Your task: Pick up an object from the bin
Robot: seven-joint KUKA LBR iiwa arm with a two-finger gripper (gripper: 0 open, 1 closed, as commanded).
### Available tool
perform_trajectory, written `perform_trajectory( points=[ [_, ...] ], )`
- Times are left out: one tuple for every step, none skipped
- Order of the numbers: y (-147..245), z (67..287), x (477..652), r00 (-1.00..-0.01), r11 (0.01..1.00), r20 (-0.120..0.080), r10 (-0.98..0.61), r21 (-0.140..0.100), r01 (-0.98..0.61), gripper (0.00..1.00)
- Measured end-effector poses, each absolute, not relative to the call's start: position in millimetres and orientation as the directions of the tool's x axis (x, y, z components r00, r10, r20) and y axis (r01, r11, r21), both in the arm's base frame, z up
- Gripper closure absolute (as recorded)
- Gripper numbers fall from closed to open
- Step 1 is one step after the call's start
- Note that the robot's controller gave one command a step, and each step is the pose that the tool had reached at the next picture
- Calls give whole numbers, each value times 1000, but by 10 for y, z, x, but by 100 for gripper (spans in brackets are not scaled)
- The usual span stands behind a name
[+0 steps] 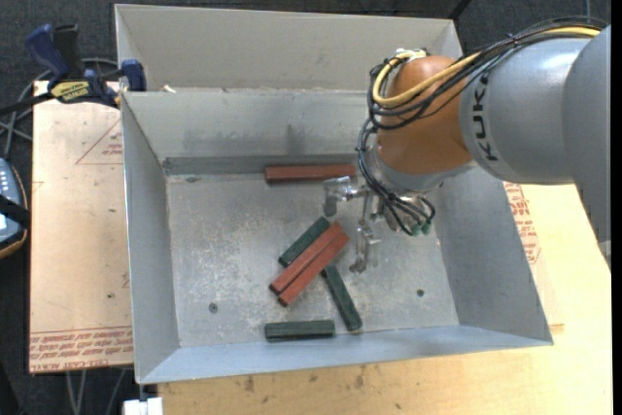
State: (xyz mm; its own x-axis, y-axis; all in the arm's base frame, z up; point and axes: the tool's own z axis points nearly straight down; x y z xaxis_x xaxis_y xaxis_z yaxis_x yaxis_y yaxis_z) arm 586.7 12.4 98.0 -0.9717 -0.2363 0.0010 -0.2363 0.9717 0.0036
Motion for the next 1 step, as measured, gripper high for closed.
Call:
perform_trajectory(
  points=[
    [307, 832, 5946, -902, 902, -4, -432, -1, -432, 0]
  ],
)
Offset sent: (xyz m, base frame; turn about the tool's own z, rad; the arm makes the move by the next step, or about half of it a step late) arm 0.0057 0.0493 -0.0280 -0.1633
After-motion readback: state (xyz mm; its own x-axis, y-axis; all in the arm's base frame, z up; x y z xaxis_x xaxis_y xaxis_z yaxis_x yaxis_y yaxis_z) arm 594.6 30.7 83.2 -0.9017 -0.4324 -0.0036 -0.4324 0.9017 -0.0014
